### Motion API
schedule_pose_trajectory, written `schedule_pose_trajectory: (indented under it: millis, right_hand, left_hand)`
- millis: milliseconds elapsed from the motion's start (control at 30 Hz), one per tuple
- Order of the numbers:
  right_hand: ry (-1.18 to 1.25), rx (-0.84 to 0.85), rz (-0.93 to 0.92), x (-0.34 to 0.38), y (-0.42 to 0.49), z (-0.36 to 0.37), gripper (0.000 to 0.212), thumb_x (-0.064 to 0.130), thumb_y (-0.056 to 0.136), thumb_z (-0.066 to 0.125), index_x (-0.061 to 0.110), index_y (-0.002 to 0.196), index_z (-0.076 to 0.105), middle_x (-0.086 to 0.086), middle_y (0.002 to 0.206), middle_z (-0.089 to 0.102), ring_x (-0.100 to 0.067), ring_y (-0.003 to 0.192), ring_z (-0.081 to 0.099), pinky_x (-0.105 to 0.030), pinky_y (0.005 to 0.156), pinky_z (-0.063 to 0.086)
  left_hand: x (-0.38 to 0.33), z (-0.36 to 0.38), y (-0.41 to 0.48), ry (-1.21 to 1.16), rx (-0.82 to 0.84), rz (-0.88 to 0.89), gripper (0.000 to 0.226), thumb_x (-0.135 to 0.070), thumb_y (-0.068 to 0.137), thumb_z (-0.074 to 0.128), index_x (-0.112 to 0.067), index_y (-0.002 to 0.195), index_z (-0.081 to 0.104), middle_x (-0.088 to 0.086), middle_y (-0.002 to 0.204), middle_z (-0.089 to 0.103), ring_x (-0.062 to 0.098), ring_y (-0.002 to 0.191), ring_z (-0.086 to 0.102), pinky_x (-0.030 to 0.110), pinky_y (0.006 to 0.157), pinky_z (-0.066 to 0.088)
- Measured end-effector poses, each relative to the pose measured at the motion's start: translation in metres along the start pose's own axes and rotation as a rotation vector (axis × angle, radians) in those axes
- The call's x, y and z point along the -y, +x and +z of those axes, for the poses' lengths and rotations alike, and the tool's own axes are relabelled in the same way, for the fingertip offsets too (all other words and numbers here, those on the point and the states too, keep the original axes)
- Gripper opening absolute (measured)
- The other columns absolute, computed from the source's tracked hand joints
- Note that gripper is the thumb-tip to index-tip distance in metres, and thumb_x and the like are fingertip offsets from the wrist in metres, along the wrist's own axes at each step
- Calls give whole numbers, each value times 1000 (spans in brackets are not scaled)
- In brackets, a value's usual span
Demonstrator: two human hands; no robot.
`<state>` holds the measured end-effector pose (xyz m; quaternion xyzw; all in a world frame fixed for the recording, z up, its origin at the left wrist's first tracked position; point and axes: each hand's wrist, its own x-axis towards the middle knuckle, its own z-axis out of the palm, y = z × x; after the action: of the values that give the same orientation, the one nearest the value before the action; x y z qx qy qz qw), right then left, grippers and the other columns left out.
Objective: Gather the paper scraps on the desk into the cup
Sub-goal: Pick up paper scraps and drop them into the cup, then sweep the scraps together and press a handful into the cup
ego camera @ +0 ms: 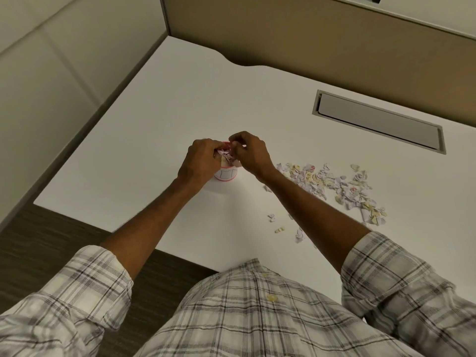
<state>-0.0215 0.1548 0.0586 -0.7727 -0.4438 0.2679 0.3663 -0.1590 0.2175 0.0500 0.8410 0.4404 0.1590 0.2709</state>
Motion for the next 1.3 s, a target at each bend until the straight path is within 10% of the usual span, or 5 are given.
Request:
schedule_pose_trajectory:
  millis: [200, 400, 633, 1000, 1300]
  right_hand:
    - [15, -33, 34, -9, -3, -13, 28, -4, 90, 62, 2, 117, 67, -9, 117, 71, -20, 103, 69, -14, 77, 50]
    - [-236, 11, -44, -49, -23, -15, 15, 6, 94, 65, 6, 107, 73, -10, 108, 75, -24, 94, 72, -32, 82, 58]
    - [-701, 456, -450, -116, -75, 7, 46, 19, 103, 51, 8, 148, 46, -13, 156, 44, -30, 144, 42, -41, 119, 39]
    - [-781, 182, -485, -200, -162, -41, 39, 29, 106, 43, 13, 140, 56, -7, 147, 56, -23, 133, 56, -39, 114, 44]
    - [-706, -29, -150, -239, -207, -90, 56, 43, 103, 49, 16, 152, 41, -13, 160, 36, -33, 150, 30, -49, 122, 32]
  left_hand:
    - [1, 4, 0, 49, 30, -17, 34, -15, 95, 61, -12, 129, 65, 10, 129, 66, 26, 117, 63, 37, 102, 52]
    - [-5, 1, 2, 68, 75, 96, 31, -13, 96, 56, -14, 125, 68, 9, 126, 67, 25, 116, 62, 37, 103, 51]
    - [-25, 21, -27, -141, -28, 281, 23, -8, 93, 59, -9, 111, 73, 3, 111, 73, 14, 101, 68, 22, 93, 53]
    - [18, 123, -85, 244, 239, 223, 66, -44, 102, 39, -9, 155, 22, 9, 164, 15, 21, 153, 9, 34, 125, 14]
    - [17, 138, -97, 170, 251, 258, 67, -55, 98, 43, -15, 151, 36, 2, 161, 27, 14, 151, 20, 35, 122, 25]
